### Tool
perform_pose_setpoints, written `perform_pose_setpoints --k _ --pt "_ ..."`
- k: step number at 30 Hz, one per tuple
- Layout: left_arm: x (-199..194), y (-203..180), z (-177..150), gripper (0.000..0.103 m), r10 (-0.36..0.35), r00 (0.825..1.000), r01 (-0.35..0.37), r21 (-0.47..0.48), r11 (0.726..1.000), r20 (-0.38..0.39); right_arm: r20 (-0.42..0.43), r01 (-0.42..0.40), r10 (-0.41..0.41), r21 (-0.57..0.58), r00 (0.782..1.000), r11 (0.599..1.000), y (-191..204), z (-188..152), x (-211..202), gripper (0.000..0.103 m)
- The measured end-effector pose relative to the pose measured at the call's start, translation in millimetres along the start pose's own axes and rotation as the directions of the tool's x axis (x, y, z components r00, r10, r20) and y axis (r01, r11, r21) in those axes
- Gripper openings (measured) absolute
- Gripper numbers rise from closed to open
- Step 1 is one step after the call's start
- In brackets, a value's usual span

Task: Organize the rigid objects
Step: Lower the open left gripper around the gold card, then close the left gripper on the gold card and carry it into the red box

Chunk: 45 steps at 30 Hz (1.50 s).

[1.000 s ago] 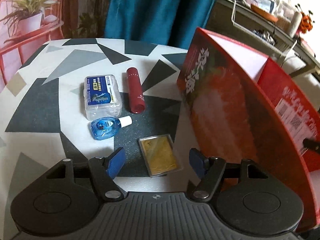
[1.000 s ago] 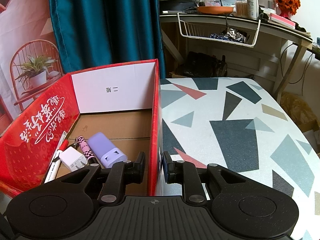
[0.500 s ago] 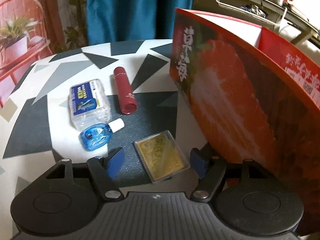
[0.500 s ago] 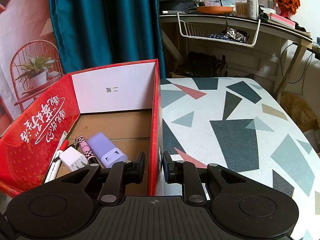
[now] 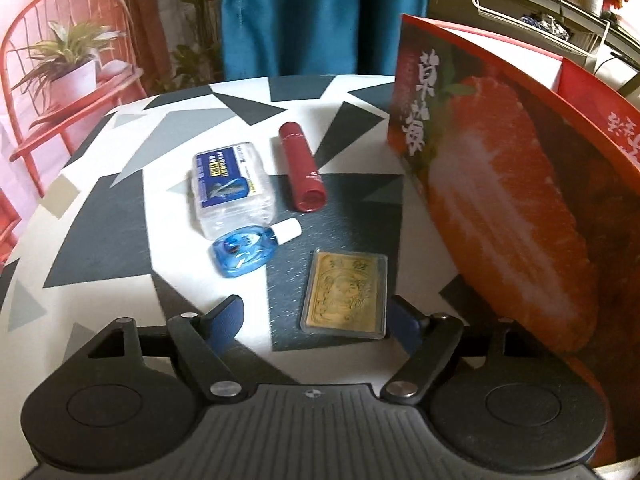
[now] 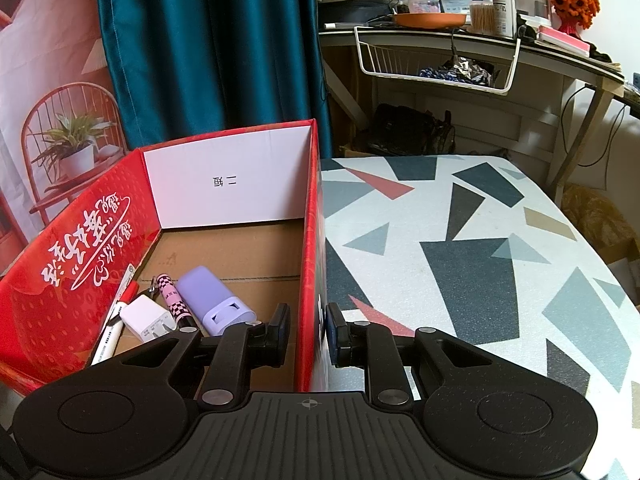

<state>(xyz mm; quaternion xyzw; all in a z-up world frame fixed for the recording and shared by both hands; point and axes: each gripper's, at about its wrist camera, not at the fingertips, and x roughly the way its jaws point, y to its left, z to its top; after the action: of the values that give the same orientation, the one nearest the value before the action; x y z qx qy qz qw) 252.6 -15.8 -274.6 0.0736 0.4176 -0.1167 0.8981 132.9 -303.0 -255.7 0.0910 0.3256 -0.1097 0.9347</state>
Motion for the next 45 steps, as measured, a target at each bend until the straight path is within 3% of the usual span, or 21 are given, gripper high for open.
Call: perform_pose_setpoints --k 7,15,30,32,35,45 --pt "6 -6 2 0.079 -0.029 0.998 0.026 0.057 0.998 0.058 -0.001 0.002 -0.002 0.000 1.000 1.000 0 0 0 0.019" --pt "7 -16 -11 0.061 -0.065 0.985 0.054 0.073 0.996 0.159 0.002 0.000 0.000 0.001 1.000 1.000 0 0 0 0.019" --pt "6 -13 -15 0.060 -0.081 0.981 0.070 0.069 0.995 0.174 0.005 -0.002 0.001 0.004 1.000 1.000 -1 0 -1 0.019" --pt "6 -12 -15 0.058 -0.084 0.981 0.073 0.070 0.995 0.175 0.005 -0.002 0.002 0.004 1.000 1.000 -1 -1 -1 0.019" --pt "5 -12 -16 0.049 -0.093 0.979 0.081 0.072 0.994 0.179 0.005 -0.002 0.002 0.005 1.000 1.000 -1 0 -1 0.019" --pt "4 -9 -15 0.048 -0.084 0.981 0.075 0.055 0.996 0.172 0.003 -0.002 0.002 0.003 1.000 1.000 -1 0 -1 0.019"
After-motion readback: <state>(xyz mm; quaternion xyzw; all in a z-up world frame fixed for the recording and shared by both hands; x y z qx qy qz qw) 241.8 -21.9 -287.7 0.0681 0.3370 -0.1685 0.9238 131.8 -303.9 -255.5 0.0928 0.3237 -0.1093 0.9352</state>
